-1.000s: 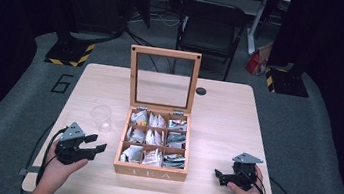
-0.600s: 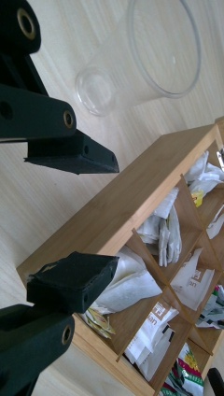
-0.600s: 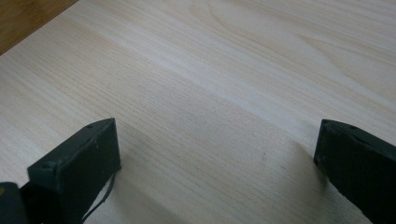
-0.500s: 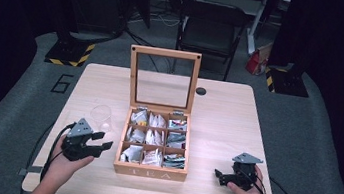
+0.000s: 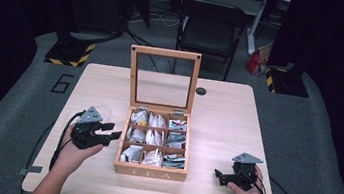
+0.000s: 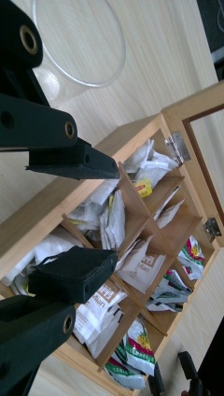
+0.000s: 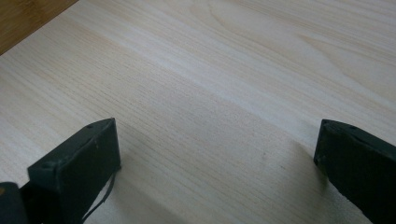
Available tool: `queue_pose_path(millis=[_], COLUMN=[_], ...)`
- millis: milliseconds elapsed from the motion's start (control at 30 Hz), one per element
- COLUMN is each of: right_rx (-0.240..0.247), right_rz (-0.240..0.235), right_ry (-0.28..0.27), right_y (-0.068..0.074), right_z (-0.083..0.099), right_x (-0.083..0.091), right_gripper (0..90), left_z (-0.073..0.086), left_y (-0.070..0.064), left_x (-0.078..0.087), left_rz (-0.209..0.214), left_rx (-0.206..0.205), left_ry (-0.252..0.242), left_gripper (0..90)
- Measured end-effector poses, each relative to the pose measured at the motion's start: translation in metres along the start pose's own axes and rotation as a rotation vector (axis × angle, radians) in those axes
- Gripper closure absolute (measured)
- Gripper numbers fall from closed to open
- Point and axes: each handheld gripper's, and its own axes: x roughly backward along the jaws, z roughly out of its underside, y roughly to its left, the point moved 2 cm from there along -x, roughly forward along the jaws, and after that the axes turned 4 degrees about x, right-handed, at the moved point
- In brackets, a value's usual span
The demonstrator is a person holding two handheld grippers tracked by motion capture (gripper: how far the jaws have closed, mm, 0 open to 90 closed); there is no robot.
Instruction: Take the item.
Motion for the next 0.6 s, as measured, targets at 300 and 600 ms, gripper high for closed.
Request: queue_pose_path(millis=[300,600], right_rx=[0.005,0.005], right_rz=[0.001,0.001], right_ry=[-0.001,0.000], right_y=[0.000,0.000], right_z=[0.000,0.000], right_x=[0.000,0.000], right_gripper=[0.0,0.0], left_z=[-0.005,0.004], left_y=[-0.009,-0.015], left_x=[-0.012,-0.021], left_rz=[0.013,0.035], left_rx=[-0.042,-0.058], left_ry=[0.020,0.032], left_gripper=[57.3,61.9])
